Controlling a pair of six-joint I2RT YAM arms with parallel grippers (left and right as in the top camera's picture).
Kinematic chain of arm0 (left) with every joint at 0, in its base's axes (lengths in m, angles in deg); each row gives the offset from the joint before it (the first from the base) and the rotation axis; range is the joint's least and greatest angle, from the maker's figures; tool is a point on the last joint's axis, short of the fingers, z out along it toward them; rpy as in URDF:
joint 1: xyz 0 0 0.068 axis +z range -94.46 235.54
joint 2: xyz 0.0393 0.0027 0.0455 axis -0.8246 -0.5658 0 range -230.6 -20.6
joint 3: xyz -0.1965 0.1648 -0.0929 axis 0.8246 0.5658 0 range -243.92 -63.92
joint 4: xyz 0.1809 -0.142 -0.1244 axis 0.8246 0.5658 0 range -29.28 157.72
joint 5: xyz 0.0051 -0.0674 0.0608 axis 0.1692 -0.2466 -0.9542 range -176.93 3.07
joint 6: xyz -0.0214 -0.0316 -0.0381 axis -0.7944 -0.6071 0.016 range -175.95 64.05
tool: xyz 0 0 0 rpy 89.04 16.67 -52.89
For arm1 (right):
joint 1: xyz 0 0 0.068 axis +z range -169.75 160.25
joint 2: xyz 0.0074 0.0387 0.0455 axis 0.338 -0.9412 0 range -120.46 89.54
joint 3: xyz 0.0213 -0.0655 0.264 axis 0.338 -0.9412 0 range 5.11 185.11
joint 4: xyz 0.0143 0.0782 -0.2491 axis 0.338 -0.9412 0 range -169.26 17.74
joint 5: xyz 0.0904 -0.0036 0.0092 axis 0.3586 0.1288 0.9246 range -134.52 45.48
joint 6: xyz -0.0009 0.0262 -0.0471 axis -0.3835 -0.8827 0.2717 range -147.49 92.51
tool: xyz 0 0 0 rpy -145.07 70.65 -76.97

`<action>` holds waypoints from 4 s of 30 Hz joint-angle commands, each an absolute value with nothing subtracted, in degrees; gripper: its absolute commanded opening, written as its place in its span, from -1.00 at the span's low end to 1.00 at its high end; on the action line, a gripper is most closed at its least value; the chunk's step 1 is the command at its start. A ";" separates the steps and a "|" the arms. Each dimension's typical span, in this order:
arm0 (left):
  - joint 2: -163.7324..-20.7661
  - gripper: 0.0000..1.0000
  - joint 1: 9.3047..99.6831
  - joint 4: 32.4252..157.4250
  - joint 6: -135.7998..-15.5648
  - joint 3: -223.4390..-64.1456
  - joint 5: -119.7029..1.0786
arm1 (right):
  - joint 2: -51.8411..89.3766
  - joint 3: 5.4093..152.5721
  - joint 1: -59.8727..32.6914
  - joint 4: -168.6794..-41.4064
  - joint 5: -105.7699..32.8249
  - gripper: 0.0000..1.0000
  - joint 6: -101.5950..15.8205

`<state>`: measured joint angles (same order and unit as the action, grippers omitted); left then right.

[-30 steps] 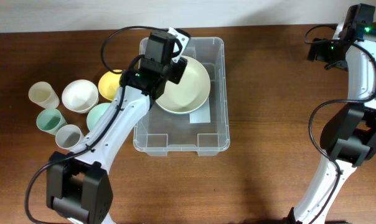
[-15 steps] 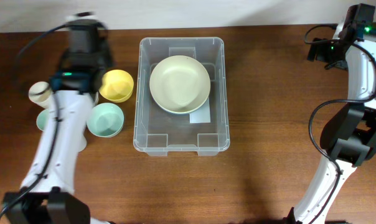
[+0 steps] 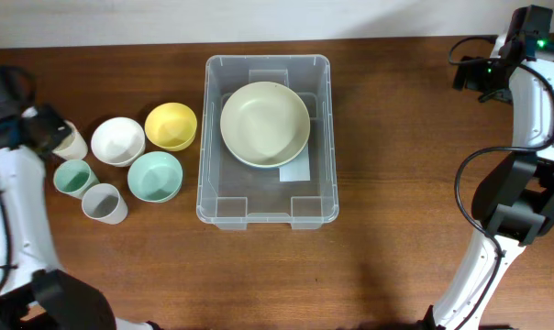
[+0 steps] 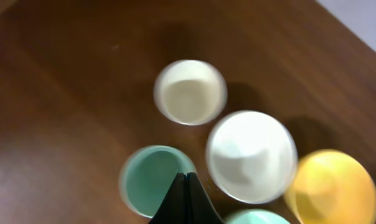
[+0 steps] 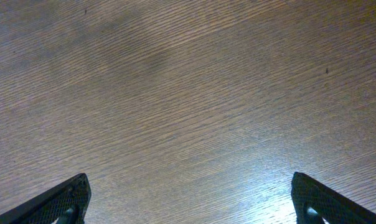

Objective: Pack container
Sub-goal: 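Move the left gripper to the white cup at far left, then grasp the rim of the white cup with the left gripper, then lift the white cup and carry it over the bin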

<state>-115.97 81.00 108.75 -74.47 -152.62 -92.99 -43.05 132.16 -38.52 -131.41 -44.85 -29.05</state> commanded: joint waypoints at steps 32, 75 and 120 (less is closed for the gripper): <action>-134.29 0.38 87.12 94.70 -75.63 -152.80 -86.22 | -42.09 131.74 -38.52 -131.41 -44.75 0.98 -29.71; -132.28 -0.99 87.60 91.70 -75.58 -158.72 -86.24 | -42.09 131.74 -38.52 -131.39 -44.75 0.98 -29.71; -126.73 -0.99 25.15 117.03 -62.27 -159.64 -80.36 | -42.09 131.74 -38.52 -131.41 -44.75 0.98 -29.71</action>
